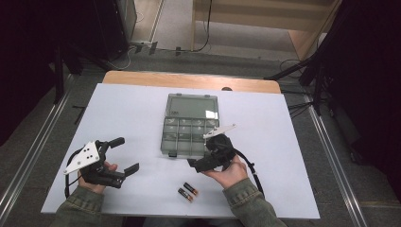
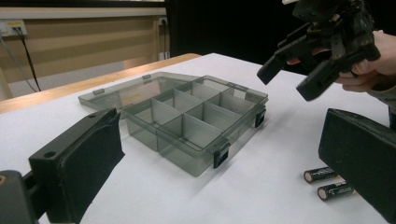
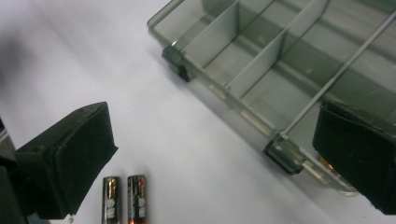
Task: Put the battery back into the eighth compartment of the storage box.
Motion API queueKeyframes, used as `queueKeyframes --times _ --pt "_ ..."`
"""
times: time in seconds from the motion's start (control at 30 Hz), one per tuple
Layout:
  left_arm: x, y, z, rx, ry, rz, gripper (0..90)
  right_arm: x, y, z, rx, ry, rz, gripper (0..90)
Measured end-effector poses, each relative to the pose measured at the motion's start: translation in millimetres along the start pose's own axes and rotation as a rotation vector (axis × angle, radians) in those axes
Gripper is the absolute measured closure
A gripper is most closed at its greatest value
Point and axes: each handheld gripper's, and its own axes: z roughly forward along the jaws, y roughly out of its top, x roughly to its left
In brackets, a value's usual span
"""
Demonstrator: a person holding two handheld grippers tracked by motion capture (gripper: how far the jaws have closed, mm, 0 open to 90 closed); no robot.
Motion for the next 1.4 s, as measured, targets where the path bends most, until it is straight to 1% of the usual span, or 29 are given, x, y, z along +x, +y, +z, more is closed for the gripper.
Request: queueKeyframes --times 0.07,0.1,0.13,0.23,0.27,0.3,0.5,0.6,0.77,0.9,0.97,1.1,1.17,1.23,1.27,1.33,1.4 --pt "0.0 0.0 0.0 0.0 0.0 0.001 0.0 3.1 -0.2 2.6 0.025 0.015 -0.017 0.0" --pt "0.0 0.0 0.0 0.0 0.0 0.001 0.0 3.1 -0.2 2.6 0.025 0.015 -0.017 0.0" --pt "-0.1 0.0 0.1 0.0 0.0 0.0 0.0 6.9 -0.3 5.1 0.053 0.022 -0.029 0.0" --pt "-0.1 -0.1 0.1 0.0 0.0 0.001 0.0 12.0 -0.3 8.2 0.084 0.029 -0.049 0.0" --pt "-0.1 -0.1 0.1 0.0 0.0 0.001 0.0 12.0 -0.3 8.2 0.084 0.029 -0.049 0.0" --pt "-0.1 -0.1 0.3 0.0 -0.001 0.0 0.0 14.5 -0.3 10.2 0.109 0.034 -0.059 0.0" --pt "-0.1 -0.2 0.4 0.001 -0.001 0.0 0.0 19.0 -2.0 17.2 0.174 0.035 -0.089 0.0" --pt "-0.1 -0.2 0.4 0.001 -0.002 0.0 0.0 21.5 -2.7 20.2 0.204 0.045 -0.106 0.0" --pt "-0.1 -0.2 0.4 0.001 -0.002 0.0 0.0 26.7 -3.8 25.0 0.253 0.038 -0.142 0.0" --pt "-0.2 -0.2 0.5 0.001 -0.002 0.0 0.0 29.4 -5.9 30.7 0.305 0.015 -0.164 0.2" --pt "-0.1 -0.2 0.6 0.001 -0.003 0.0 0.0 31.0 -6.6 32.8 0.332 0.007 -0.163 0.2" --pt "-0.1 -0.3 0.6 0.002 -0.003 -0.001 0.0 33.0 -7.8 35.3 0.356 0.008 -0.172 0.6" --pt "-0.2 -0.3 0.5 0.002 -0.003 -0.001 0.0 34.0 -8.5 36.2 0.369 0.008 -0.18 3.5" --pt "-0.1 -0.2 0.5 0.001 -0.003 -0.001 0.0 34.8 -9.4 37.4 0.38 0.016 -0.196 9.0" --pt "-0.1 -0.2 0.5 0.001 -0.003 -0.001 0.0 34.8 -9.4 37.4 0.38 0.016 -0.196 9.0" --pt "-0.1 -0.2 0.5 0.002 -0.003 -0.001 0.0 36.4 -10.5 38.4 0.399 0.012 -0.211 14.6" --pt "-0.1 -0.2 0.5 0.002 -0.002 0.0 0.0 37.7 -11.2 39.0 0.409 0.017 -0.219 16.2"
